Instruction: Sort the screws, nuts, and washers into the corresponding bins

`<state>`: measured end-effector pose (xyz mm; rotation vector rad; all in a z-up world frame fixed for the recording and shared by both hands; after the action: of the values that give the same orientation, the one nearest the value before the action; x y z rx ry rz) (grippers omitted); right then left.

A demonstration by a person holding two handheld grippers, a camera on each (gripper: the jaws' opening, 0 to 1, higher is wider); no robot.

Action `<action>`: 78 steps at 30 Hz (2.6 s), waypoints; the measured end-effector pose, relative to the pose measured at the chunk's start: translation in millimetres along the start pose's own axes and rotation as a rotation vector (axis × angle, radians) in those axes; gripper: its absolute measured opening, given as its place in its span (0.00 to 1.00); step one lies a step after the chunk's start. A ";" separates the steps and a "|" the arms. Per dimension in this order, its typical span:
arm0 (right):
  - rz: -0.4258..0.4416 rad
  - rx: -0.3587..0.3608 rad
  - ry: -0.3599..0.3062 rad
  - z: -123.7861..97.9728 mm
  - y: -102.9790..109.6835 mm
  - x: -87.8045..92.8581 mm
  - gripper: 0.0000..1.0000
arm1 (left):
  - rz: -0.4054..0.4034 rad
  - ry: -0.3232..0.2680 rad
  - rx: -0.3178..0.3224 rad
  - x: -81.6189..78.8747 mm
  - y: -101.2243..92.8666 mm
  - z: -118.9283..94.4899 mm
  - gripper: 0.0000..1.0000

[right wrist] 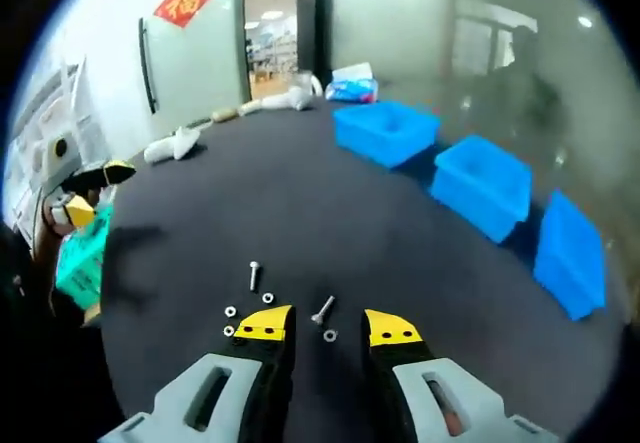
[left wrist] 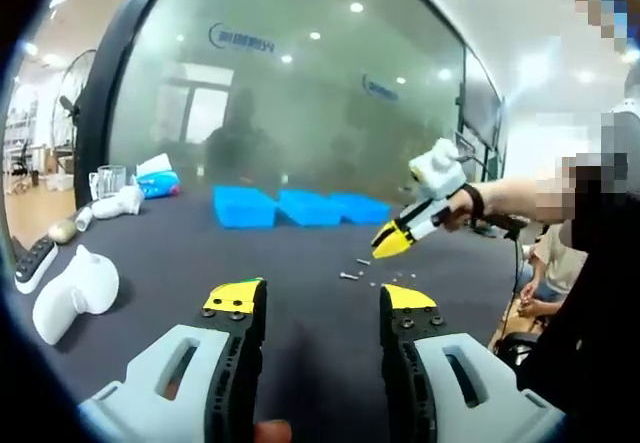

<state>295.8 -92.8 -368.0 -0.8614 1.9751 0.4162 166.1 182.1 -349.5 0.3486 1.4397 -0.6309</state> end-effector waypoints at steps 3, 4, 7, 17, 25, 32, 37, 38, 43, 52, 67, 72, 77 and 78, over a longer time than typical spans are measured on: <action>-0.004 -0.019 0.046 6.4 0.3 -1.5 0.22 | -0.005 0.003 -0.004 1.9 1.6 -0.5 0.44; -0.009 -0.019 0.053 8.2 -0.2 -2.5 0.21 | -0.006 0.003 -0.005 2.1 2.1 -0.5 0.44; -0.003 -0.020 0.078 11.8 -1.9 -4.8 0.17 | -0.009 0.002 -0.007 2.7 3.1 -0.4 0.44; -0.010 -0.025 0.201 22.4 -1.4 0.7 0.13 | -0.028 0.001 -0.002 8.7 2.8 0.6 0.44; -0.050 -0.036 0.245 27.0 1.1 -0.7 0.06 | -0.029 -0.006 -0.008 7.0 4.8 -1.1 0.44; -0.048 -0.052 0.270 28.6 -0.2 -1.5 0.01 | -0.027 -0.007 -0.001 6.3 2.1 -0.4 0.44; 0.004 -0.064 0.243 25.3 -2.6 -2.8 0.01 | -0.025 -0.013 0.000 3.4 2.0 0.9 0.44; 0.016 -0.069 0.228 23.9 -3.0 -4.2 0.01 | -0.025 -0.013 0.001 3.1 1.7 1.4 0.44; 0.062 -0.072 0.137 11.3 -5.5 -11.1 0.01 | -0.020 -0.012 0.006 1.3 -0.3 3.6 0.44; 0.133 -0.015 -0.098 -37.5 -14.5 -13.8 0.01 | -0.009 -0.017 0.015 -4.3 -4.2 7.3 0.44; 0.147 0.236 -0.476 -134.5 -9.8 18.5 0.01 | 0.016 -0.031 0.024 -13.6 -11.6 12.4 0.44; 0.207 0.301 -0.554 -156.2 -15.9 33.3 0.01 | 0.017 -0.031 0.023 -13.3 -11.4 11.6 0.44; 0.229 0.350 -0.582 -172.4 -25.4 43.5 0.01 | 0.019 -0.033 0.022 -14.5 -9.8 11.4 0.44; 0.227 0.367 -0.589 -175.4 -27.8 44.9 0.01 | 0.019 -0.036 0.024 -14.9 -10.0 11.1 0.44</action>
<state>192.9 -233.7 -312.3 -0.2384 1.5281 0.3681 169.0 170.5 -332.1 0.3673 1.3943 -0.6365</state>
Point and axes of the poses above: the point that each gripper's makers call its tool centre point, and the gripper's own axes: z roughly forward along the fingers, y roughly to its left, x roughly out of its underside, the point moved 7 cm from there along -z, roughly backward along the fingers, and after that the axes turned 13 degrees about -y, right-handed, at the moved point
